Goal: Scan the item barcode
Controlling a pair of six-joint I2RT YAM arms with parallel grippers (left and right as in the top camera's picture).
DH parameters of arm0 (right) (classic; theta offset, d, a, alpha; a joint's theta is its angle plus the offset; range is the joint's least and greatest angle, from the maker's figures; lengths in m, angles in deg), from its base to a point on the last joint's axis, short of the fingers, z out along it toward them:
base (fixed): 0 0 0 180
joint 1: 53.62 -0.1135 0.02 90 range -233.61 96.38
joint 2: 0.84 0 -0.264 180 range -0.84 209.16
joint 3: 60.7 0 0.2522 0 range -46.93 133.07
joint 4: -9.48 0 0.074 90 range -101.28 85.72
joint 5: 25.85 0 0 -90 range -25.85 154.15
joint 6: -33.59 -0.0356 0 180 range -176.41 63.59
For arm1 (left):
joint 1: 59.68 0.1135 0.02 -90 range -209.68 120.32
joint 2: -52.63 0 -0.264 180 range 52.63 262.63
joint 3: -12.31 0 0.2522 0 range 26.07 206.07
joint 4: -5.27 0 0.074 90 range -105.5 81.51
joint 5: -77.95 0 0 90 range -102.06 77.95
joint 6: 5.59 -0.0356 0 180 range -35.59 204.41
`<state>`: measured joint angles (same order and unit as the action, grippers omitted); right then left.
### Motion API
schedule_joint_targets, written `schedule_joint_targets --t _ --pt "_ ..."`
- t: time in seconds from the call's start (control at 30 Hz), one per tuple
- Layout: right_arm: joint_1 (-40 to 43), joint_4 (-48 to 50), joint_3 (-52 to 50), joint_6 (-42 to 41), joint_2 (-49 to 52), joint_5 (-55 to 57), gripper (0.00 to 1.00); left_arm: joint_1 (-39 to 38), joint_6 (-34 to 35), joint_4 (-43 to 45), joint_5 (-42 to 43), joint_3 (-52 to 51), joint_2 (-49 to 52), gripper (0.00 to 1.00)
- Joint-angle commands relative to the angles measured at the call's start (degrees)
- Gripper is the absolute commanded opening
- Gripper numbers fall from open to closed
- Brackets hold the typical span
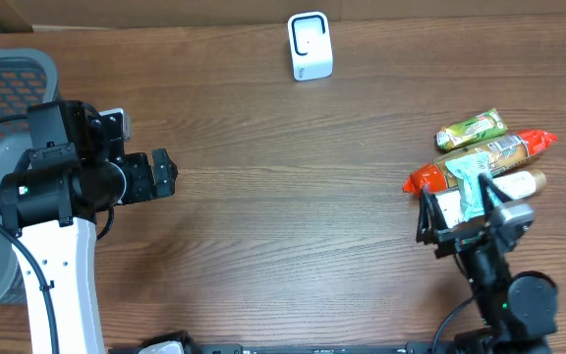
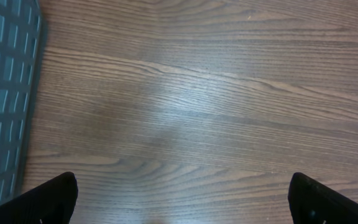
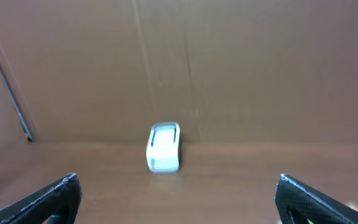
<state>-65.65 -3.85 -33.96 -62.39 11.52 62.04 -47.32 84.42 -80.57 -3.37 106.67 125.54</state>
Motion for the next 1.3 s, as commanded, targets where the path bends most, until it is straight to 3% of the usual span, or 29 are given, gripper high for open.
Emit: schedule_joint_targets --t 0.0,0.13,0.3,1.27 --pt "0.2 4.0 -7.9 0.3 -6.1 -0.5 1.0 -0.4 -0.2 0.1 -0.3 0.9 -0.2 1.0" --pt "0.1 3.9 -12.7 0.3 -10.2 -1.8 1.0 -0.4 -0.2 0.1 -0.3 0.9 -0.2 1.0" --pt "0.0 -4.9 -12.5 0.0 -11.9 -2.7 1.0 -0.4 -0.2 0.1 -0.3 0.9 -0.2 1.0" --pt "0.0 -4.9 -12.5 0.0 -11.9 -2.9 1.0 -0.4 -0.2 0.1 -0.3 0.9 -0.2 1.0"
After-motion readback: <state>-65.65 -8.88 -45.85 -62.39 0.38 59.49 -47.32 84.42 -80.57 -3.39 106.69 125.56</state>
